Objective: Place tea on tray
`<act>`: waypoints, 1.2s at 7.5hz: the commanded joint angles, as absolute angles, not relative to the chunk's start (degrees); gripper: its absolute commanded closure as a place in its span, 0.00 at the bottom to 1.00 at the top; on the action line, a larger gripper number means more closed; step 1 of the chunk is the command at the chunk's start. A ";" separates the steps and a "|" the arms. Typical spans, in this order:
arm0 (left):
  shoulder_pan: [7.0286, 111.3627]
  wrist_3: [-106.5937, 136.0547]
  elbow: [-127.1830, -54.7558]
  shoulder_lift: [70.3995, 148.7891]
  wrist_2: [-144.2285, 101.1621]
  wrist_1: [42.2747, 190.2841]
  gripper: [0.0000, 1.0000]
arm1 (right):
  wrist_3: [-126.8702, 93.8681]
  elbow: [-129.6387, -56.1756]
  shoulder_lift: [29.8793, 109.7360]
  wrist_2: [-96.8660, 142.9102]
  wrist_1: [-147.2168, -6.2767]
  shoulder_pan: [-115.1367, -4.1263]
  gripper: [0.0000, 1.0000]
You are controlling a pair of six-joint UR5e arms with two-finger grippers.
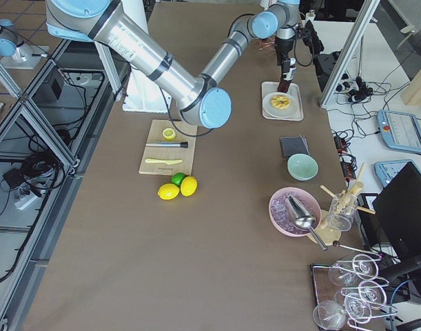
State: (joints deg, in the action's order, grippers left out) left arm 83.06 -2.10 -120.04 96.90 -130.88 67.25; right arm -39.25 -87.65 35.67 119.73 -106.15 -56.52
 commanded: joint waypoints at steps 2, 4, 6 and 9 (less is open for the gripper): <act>90.87 -12.48 -118.74 88.97 -131.13 68.72 0.02 | -8.27 -106.16 62.70 123.05 -110.39 -68.78 0.00; 92.89 -12.57 -119.53 83.34 -131.05 78.43 0.02 | 7.12 -106.61 72.11 126.01 -110.30 -77.30 0.00; 92.90 -12.48 -119.18 82.18 -131.04 80.07 0.02 | 20.69 -106.00 80.64 127.79 -110.04 -85.92 0.00; 92.90 -12.48 -119.18 80.43 -131.04 81.47 0.02 | 28.74 -95.03 86.31 134.46 -96.19 -93.95 0.00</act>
State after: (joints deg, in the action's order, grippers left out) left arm 92.87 -12.45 -119.26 81.54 -131.01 80.96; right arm 25.73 -100.91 84.38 130.94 -103.61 -90.51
